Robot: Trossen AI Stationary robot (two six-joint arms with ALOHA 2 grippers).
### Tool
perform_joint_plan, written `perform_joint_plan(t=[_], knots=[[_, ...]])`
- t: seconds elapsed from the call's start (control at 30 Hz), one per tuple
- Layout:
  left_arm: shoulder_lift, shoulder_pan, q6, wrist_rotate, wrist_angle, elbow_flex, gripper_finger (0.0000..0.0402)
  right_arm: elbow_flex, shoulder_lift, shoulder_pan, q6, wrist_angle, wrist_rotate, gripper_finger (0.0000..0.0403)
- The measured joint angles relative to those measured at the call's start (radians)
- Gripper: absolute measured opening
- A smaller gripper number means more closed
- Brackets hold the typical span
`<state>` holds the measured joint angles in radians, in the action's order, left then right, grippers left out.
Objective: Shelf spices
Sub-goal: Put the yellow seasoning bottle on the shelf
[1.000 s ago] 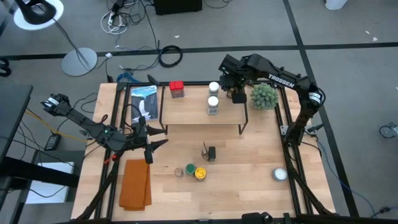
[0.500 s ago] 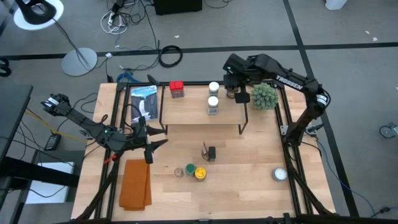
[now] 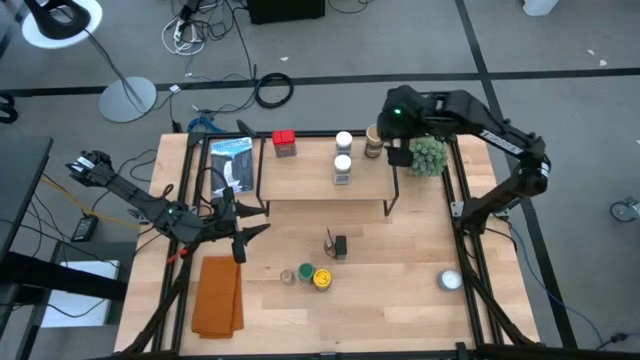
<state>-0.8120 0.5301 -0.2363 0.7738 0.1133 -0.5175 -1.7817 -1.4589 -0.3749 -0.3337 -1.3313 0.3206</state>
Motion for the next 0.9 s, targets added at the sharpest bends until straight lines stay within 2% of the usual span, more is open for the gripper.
perform_joint_plan(t=[0.1, 0.17, 0.3, 0.4, 0.67, 0.8, 0.9], knots=[[0.0, 0.0, 0.0, 0.0, 0.0, 0.0, 0.0198, 0.0, 0.043, 0.028, 0.287, -0.019, -0.023, 0.0395], [0.0, 0.0, 0.0, 0.0, 0.0, 0.0, 0.0198, 0.0, 0.072, 0.047, 0.416, -0.037, -0.065, 0.0394], [0.0, 0.0, 0.0, 0.0, 0.0, 0.0, 0.0198, 0.0, 0.117, 0.093, 0.561, -0.09, -0.195, 0.0393], [0.0, 0.0, 0.0, 0.0, 0.0, 0.0, 0.0198, 0.042, 0.153, 0.172, 0.654, -0.093, -0.221, 0.0393], [0.0, 0.0, 0.0, 0.0, 0.0, 0.0, 0.0198, 0.32, 0.235, 0.454, 0.845, 0.078, -0.12, 0.0391], [0.0, 0.0, 0.0, 0.0, 0.0, 0.0, 0.0198, 0.493, 0.261, 0.603, 0.956, 0.243, -0.079, 0.0392], [0.0, 0.0, 0.0, 0.0, 0.0, 0.0, 0.0198, 0.625, 0.263, 0.713, 1.006, 0.418, -0.001, 0.0389]])
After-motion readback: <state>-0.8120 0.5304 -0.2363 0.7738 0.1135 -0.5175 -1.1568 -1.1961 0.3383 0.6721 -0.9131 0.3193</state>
